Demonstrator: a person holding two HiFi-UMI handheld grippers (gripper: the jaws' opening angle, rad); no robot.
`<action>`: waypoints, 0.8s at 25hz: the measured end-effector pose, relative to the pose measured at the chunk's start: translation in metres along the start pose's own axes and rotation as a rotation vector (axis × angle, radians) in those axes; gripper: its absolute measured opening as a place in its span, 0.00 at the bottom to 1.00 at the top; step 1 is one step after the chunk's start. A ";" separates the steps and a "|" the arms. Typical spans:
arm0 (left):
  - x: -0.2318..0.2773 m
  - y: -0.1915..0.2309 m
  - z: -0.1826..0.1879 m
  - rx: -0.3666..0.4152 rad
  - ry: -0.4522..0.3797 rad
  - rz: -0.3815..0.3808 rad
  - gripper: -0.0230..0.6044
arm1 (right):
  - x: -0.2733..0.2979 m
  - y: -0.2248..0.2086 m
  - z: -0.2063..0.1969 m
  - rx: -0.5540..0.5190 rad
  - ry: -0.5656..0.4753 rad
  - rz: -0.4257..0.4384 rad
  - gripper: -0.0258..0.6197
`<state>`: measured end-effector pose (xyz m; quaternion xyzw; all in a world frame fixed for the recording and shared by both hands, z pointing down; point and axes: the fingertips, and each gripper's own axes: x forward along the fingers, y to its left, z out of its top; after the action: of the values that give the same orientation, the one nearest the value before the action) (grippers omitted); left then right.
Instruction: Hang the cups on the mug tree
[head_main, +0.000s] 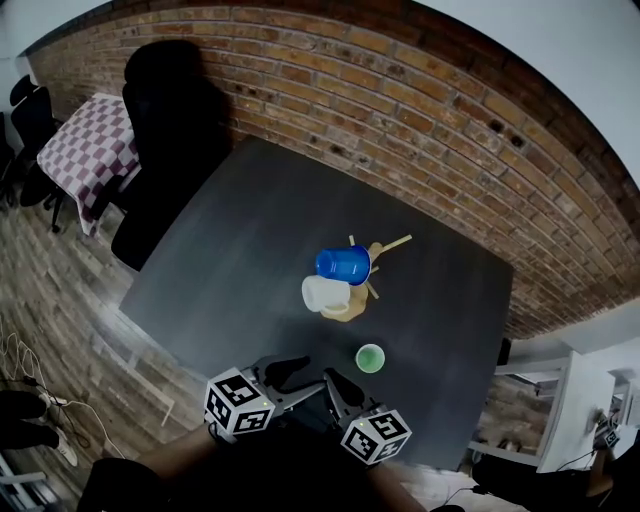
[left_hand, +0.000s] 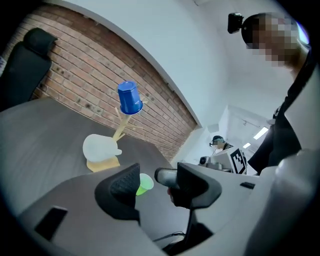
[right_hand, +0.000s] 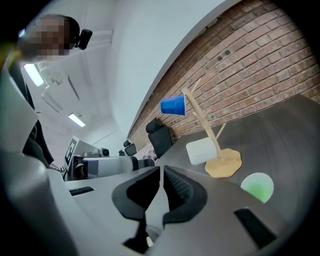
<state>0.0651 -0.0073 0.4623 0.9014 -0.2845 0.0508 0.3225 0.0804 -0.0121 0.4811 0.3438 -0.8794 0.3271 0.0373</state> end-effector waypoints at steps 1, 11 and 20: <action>-0.003 -0.001 -0.001 0.016 0.006 -0.004 0.41 | 0.001 0.002 -0.001 -0.003 0.004 0.000 0.10; -0.019 0.013 -0.007 -0.030 0.010 0.012 0.30 | 0.002 -0.001 -0.001 -0.003 -0.014 -0.068 0.10; -0.003 0.011 -0.021 -0.053 0.094 -0.017 0.30 | -0.033 -0.066 -0.027 0.054 0.010 -0.273 0.10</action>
<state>0.0582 0.0001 0.4843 0.8915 -0.2627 0.0827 0.3597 0.1427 -0.0132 0.5285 0.4595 -0.8151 0.3443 0.0769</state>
